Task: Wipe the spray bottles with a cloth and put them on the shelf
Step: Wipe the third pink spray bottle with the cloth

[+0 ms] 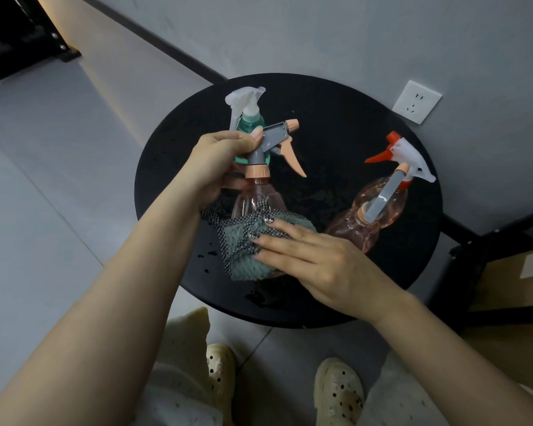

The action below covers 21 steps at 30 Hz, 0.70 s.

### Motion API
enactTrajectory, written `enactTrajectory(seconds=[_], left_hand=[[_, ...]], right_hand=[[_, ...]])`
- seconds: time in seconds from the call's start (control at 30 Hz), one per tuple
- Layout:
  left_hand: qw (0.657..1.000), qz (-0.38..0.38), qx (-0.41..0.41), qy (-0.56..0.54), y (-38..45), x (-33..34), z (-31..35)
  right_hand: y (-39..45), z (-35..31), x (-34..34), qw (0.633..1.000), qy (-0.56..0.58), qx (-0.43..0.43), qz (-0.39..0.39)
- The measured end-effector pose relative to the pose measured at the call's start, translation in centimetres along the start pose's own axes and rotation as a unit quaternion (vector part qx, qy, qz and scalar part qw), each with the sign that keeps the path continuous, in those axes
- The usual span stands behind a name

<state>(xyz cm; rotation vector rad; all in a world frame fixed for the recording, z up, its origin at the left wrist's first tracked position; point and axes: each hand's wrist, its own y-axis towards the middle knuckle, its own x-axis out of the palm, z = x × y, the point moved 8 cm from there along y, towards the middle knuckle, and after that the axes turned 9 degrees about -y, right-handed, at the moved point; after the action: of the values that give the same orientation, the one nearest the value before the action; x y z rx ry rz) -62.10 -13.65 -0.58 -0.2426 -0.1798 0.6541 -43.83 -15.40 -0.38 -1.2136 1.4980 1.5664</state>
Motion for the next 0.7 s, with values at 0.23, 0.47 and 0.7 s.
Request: enactTrajectory(seconds=[0.23, 0.47, 0.7], left_hand=[[1.000, -0.012, 0.008, -0.014, -0.1, 1.2, -0.4], [1.000, -0.018, -0.007, 0.015, -0.2, 0.8, -0.3], [0.999, -0.021, -0.007, 0.025, -0.2, 0.4, -0.4]], right_hand=[[0.8, 2.3, -0.4, 0.985, 0.088, 0.149, 0.027], [0.3, 0.8, -0.5, 0.998, 0.049, 0.048, 0.013], [-1.1, -1.3, 0.7, 0.997, -0.010, -0.069, -0.019]])
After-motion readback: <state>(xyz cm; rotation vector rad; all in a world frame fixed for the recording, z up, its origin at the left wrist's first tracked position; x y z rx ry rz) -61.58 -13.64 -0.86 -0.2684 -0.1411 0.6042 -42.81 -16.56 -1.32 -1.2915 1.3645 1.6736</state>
